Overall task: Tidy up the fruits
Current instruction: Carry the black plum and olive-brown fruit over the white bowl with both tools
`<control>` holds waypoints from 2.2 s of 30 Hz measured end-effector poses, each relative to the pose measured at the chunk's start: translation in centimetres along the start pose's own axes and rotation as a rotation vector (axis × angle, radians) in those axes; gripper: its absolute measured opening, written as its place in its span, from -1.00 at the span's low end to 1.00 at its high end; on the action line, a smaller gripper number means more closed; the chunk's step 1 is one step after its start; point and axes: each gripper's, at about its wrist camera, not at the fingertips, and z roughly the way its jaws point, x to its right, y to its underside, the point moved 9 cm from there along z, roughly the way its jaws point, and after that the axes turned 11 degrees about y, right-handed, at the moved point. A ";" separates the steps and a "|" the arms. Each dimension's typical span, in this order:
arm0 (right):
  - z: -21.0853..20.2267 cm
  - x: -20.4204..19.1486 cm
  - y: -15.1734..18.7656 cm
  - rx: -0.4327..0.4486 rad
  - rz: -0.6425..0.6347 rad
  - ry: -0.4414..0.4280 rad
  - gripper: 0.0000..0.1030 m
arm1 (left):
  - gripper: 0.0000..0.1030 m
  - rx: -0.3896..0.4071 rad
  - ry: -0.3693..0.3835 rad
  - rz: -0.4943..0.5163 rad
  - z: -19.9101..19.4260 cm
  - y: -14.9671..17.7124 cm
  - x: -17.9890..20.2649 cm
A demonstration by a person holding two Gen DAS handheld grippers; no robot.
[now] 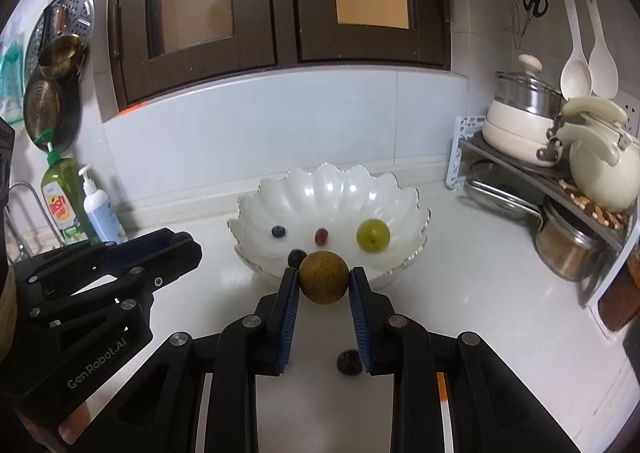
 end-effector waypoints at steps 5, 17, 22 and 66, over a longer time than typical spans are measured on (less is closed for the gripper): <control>0.6 -0.3 -1.3 0.015 -0.005 0.001 -0.47 | -0.55 0.019 -0.014 0.016 0.1 -1.3 -0.6; 3.2 0.3 -4.5 0.016 0.027 0.002 -0.47 | -0.55 0.039 -0.033 0.004 1.9 -4.7 -1.9; 4.8 0.7 -5.6 -0.007 0.031 0.002 -0.47 | -0.55 0.027 -0.038 -0.008 3.3 -5.9 -2.7; 23.5 3.1 -7.8 -0.410 0.092 -0.030 -0.47 | -0.56 -0.351 -0.041 -0.140 21.3 -8.5 -8.3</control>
